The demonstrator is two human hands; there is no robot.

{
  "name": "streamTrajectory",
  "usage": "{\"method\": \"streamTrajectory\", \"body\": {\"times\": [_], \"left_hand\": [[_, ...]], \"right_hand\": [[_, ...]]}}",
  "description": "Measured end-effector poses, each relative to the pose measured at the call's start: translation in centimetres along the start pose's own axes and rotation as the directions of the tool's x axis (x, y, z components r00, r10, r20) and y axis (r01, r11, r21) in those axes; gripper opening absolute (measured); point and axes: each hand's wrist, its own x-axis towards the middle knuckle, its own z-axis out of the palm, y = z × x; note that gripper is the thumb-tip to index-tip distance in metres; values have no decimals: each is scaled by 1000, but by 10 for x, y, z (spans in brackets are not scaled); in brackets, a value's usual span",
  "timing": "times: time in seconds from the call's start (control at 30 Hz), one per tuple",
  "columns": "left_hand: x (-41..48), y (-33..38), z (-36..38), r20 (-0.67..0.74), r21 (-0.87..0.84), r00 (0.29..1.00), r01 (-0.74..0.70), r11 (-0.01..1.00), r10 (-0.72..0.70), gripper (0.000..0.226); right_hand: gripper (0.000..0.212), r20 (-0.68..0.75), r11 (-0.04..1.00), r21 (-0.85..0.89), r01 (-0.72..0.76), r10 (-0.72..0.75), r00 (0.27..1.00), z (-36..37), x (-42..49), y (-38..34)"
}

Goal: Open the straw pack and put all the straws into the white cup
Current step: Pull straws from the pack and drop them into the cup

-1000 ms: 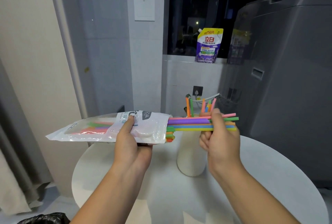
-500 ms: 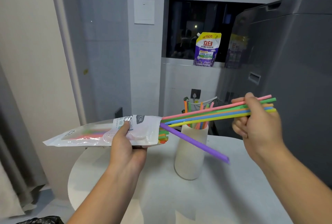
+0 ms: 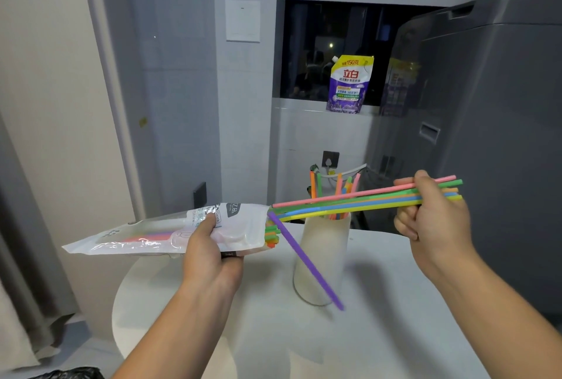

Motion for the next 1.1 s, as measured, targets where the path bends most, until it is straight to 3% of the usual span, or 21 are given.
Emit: {"method": "streamTrajectory", "body": {"times": [0.37, 0.6, 0.93, 1.1], "left_hand": [[6, -7, -3, -36, 16, 999, -13, 1000, 13, 34], [8, -8, -5, -1, 34, 1000, -8, 999, 8, 35], [5, -12, -4, -1, 21, 1000, -29, 999, 29, 33], [4, -11, -5, 6, 26, 999, -44, 999, 44, 32]], "right_hand": [[35, -10, 996, -46, 79, -80, 997, -7, 3, -16], [39, -29, 965, -76, 251, -253, 967, -14, 7, -60], [37, 108, 830, -434, 350, -338, 935, 7, 22, -99], [38, 187, 738, -582, 343, -289, 939, 34, 32, -95]]}}
